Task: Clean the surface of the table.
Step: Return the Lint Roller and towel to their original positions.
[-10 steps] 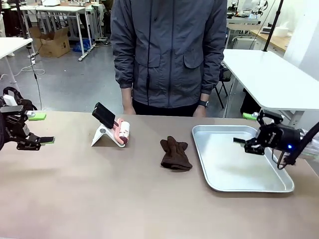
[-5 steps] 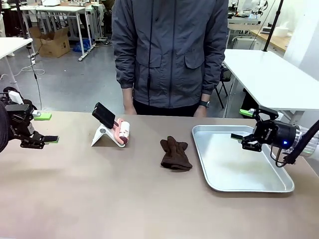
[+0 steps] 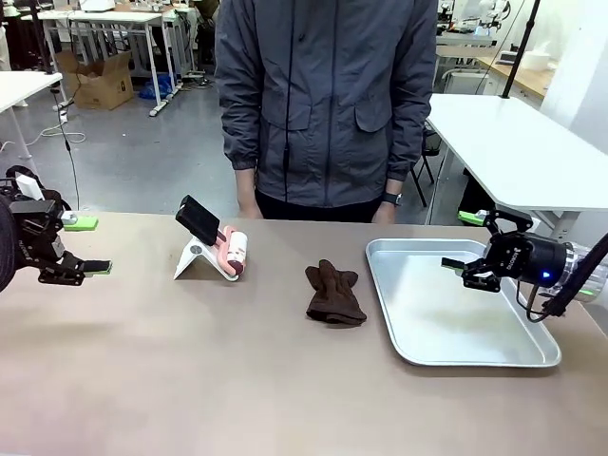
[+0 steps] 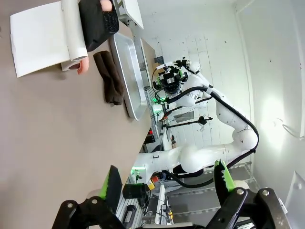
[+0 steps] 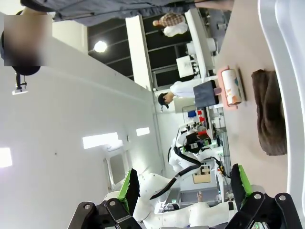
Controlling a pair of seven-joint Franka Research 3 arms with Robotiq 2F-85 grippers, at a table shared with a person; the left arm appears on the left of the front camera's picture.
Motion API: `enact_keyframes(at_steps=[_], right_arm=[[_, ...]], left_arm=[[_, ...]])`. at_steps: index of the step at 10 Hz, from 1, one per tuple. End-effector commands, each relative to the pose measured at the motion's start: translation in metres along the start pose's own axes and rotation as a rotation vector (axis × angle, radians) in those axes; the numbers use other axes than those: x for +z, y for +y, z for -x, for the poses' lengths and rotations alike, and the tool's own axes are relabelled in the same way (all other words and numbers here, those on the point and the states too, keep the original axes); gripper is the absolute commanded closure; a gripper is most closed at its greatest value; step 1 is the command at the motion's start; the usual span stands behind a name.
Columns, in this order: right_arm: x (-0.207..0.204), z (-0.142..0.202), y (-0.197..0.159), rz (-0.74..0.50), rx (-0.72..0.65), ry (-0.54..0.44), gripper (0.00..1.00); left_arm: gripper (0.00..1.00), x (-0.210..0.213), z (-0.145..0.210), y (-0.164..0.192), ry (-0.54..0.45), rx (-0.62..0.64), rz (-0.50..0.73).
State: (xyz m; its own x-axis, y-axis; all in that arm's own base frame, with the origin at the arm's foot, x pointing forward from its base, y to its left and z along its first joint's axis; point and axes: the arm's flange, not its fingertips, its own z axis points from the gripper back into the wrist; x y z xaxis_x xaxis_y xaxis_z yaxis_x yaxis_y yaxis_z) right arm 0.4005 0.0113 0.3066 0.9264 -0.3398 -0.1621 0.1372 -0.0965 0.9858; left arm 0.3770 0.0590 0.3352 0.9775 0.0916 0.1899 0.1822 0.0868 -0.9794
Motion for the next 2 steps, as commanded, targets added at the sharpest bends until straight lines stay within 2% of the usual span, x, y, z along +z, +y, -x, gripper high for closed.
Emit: enact_keyframes(at_steps=[1,2], right_arm=[[0.0047,0.0016,0.0022,-0.007,0.013,0.007,0.00],[0.0047,0.0016,0.0022,-0.007,0.013,0.007,0.00]], left_arm=[[0.00,-0.0001,0.0052,-0.0028,-0.002,-0.004,-0.008],[0.00,-0.0001,0.0052,-0.0028,-0.002,-0.004,-0.008]])
